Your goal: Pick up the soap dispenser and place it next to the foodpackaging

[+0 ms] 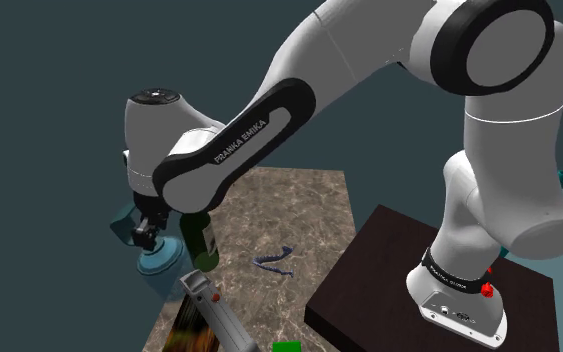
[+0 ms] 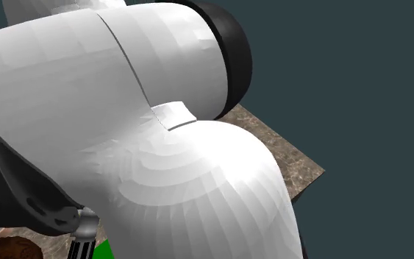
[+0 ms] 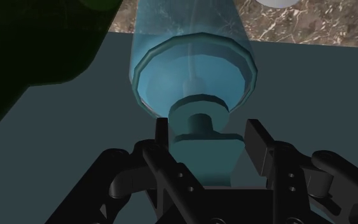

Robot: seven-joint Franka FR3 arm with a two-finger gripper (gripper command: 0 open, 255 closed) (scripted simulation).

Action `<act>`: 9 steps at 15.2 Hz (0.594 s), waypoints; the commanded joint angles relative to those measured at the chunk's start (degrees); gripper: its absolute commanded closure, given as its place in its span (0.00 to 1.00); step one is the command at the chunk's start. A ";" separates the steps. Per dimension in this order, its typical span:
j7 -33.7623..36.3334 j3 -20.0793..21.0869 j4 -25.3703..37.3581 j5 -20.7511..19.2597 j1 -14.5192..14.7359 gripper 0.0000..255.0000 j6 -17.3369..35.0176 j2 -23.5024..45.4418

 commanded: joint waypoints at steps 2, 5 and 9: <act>0.12 -0.03 -0.52 -0.07 0.05 1.00 1.81 1.20; 0.20 -0.07 -0.98 -0.13 0.07 1.00 3.65 2.57; 0.28 -0.11 -1.41 -0.20 0.09 1.00 5.70 4.20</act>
